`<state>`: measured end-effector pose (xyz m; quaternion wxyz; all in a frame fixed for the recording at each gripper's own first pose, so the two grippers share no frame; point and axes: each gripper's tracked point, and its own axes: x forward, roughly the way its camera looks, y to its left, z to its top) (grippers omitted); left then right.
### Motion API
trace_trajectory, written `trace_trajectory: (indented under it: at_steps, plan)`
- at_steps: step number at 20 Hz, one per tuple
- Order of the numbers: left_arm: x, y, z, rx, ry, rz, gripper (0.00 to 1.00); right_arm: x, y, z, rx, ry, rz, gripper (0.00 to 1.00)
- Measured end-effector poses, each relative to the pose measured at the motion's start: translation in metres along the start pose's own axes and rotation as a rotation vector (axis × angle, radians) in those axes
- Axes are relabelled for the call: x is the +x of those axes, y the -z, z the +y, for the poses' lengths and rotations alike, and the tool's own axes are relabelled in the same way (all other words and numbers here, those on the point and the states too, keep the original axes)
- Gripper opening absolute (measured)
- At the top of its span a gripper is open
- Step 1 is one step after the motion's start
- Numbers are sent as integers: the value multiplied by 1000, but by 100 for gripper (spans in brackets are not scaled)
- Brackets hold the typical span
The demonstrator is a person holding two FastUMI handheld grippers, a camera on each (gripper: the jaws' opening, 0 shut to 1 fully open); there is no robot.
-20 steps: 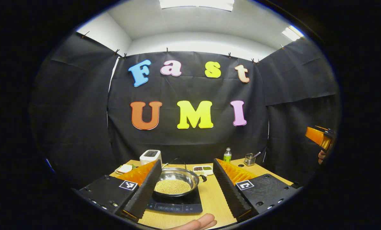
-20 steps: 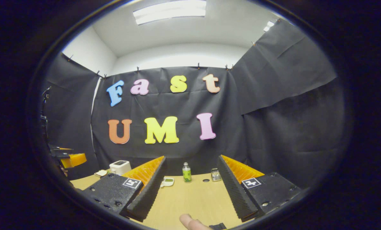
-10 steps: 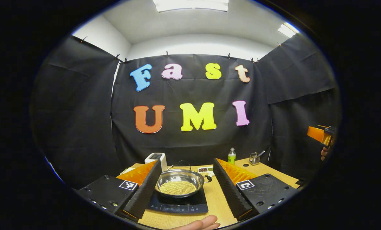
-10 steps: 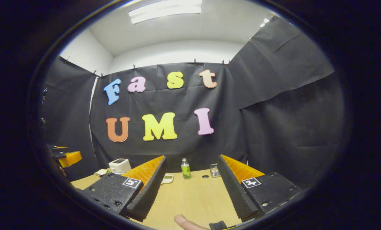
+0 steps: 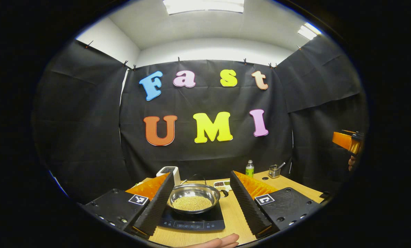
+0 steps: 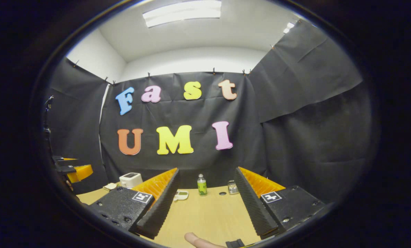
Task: First push the handle of the pot to place it horizontally, then grasp the pot with both hands and set it on the induction cooktop.
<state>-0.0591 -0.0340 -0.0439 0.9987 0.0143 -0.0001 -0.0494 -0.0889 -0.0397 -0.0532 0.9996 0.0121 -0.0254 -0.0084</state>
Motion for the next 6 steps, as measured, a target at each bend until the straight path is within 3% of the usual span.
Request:
trace_trajectory:
  at_steps: [6]
  plan:
    - [1,1,1,14,-1,-3,96,1,-1,2,24,-19,-12,97]
